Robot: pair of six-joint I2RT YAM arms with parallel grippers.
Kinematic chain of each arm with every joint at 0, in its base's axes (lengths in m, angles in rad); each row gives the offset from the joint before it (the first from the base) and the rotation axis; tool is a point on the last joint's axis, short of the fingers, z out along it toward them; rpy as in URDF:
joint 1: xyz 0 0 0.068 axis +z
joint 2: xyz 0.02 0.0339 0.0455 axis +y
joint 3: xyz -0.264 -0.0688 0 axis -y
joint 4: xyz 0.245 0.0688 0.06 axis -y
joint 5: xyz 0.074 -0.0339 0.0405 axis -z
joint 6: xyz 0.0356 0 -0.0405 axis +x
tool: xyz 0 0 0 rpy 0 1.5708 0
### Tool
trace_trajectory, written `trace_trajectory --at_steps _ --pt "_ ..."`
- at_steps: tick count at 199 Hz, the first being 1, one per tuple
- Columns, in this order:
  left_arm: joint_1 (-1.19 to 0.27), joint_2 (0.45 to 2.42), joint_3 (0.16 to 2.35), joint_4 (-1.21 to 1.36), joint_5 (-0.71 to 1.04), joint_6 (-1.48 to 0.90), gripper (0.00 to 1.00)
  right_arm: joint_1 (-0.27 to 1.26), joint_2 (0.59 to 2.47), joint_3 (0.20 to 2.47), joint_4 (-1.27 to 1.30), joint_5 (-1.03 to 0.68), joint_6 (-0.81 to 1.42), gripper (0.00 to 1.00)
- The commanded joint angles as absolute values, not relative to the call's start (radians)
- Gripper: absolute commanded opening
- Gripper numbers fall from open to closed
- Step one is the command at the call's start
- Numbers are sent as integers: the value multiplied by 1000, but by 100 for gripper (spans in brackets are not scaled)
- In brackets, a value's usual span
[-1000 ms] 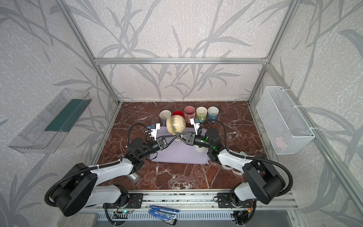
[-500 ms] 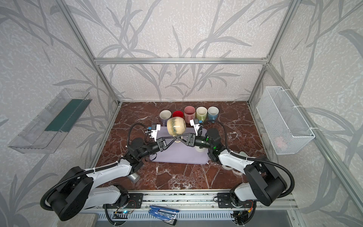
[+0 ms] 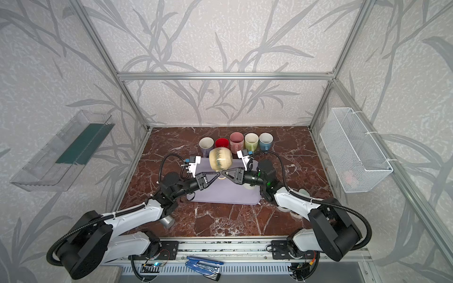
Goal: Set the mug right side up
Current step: 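Grasp the cream mug's rim with the left gripper while the right holds the handle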
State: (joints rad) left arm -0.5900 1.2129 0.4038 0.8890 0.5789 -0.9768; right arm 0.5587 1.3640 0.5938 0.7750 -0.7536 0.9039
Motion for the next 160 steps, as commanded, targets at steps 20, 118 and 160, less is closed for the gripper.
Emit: trace_trajectory --at_steps 20,118,160 --pt "-595 1206 433 965 617 -940 3 559 1366 646 895 -775 927 0" --pt "-604 1252 442 1042 621 -973 22 594 1409 644 1012 -790 978 0" --pt "-607 1252 442 1042 620 -967 24 610 1452 651 1072 -791 1008 0"
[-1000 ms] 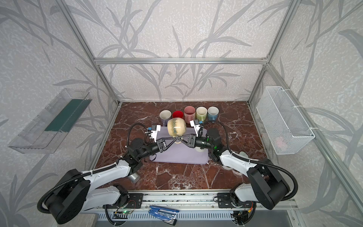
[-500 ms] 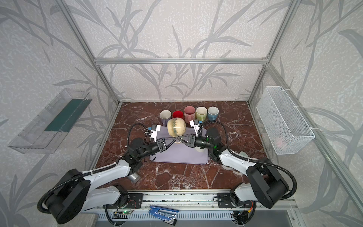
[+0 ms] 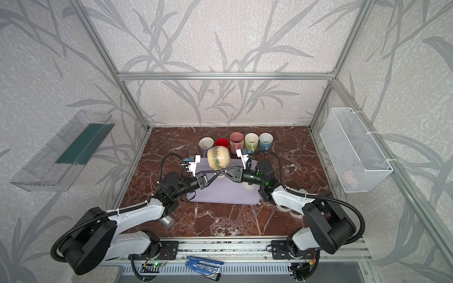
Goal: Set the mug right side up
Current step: 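Grasp the cream mug's rim with the left gripper while the right holds the handle, then open the right gripper and carry the cream mug upright with the left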
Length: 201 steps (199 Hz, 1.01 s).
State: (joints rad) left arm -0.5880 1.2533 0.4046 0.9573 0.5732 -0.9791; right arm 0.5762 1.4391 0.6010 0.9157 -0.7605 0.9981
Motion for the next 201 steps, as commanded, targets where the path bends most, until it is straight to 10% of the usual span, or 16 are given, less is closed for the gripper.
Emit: trace_trajectory --at_steps 1,126,201 --pt "-606 1252 443 1042 621 -968 24 611 1453 650 1073 -790 1008 0" --pt "-606 1233 422 1038 588 -950 0 634 1483 661 1083 -796 998 0" --pt "-603 981 340 762 350 -813 0 578 1471 617 1054 -795 968 36"
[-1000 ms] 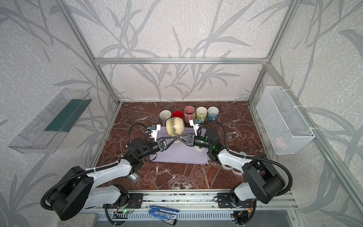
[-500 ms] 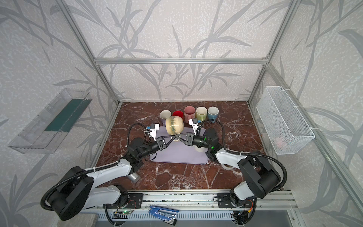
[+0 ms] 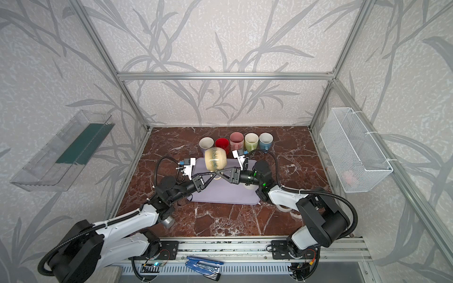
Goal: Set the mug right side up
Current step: 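Open the right gripper and carry the cream mug upright with the left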
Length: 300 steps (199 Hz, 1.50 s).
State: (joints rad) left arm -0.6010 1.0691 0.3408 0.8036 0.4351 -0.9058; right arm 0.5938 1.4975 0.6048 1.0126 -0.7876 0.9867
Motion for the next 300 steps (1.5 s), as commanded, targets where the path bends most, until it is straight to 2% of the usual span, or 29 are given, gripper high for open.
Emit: trace_trajectory --at_steps 1,52,93,115,142,177,190,237,300 --pt "-604 978 339 758 348 -812 0 577 1471 617 1054 -795 969 36" --pt "-601 872 331 533 189 -770 0 548 1454 607 1004 -792 940 40" --pt "-595 824 352 351 50 -733 0 561 1334 648 553 -644 694 33" --pt "-589 836 398 246 -1 -697 0 581 1261 667 366 -544 565 31" --pt "-569 888 509 50 -92 -631 0 593 1225 658 300 -485 529 26" --pt "-496 975 655 -144 -149 -598 0 631 1213 677 202 -385 451 26" --pt "-472 1001 703 -187 -160 -570 0 636 1207 673 196 -373 442 29" --pt "-399 1122 843 -273 -158 -470 0 653 1144 600 240 -342 456 52" --pt "-317 1303 970 -255 -76 -339 0 654 1052 553 252 -338 491 57"
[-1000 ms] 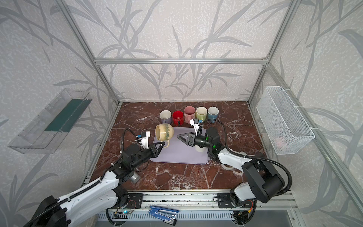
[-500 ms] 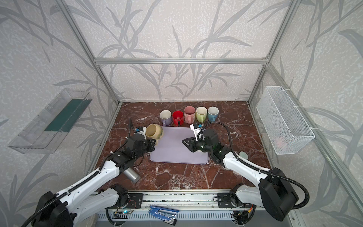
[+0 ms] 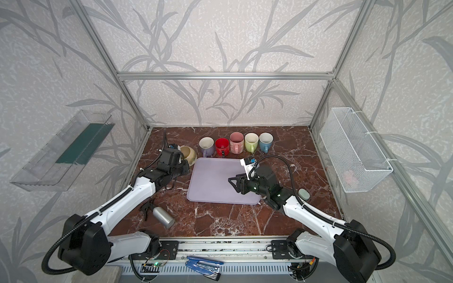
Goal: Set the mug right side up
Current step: 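Open the right gripper and carry the cream mug upright with the left, then lower the cream mug beside the lavender mug with the left gripper while the right withdraws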
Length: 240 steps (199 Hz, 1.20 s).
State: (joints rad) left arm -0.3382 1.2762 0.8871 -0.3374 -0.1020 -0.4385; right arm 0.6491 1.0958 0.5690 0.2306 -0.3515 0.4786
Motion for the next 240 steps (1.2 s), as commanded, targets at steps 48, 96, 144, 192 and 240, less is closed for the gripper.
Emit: trace_trajectory --at_steps 48,96,144,192,240 --pt "-273 1434 1032 -199 -35 -285 0 654 1023 531 265 -319 499 57" --pt "-239 1543 1065 -126 -19 -266 0 653 1038 525 281 -317 505 57" --pt "-212 1630 1091 -54 2 -250 0 654 1060 524 290 -313 502 57" --pt "-194 1701 1135 -47 9 -227 0 652 1079 525 298 -308 498 57" --pt "-187 1752 1170 -39 25 -212 0 653 1096 528 301 -301 492 58"
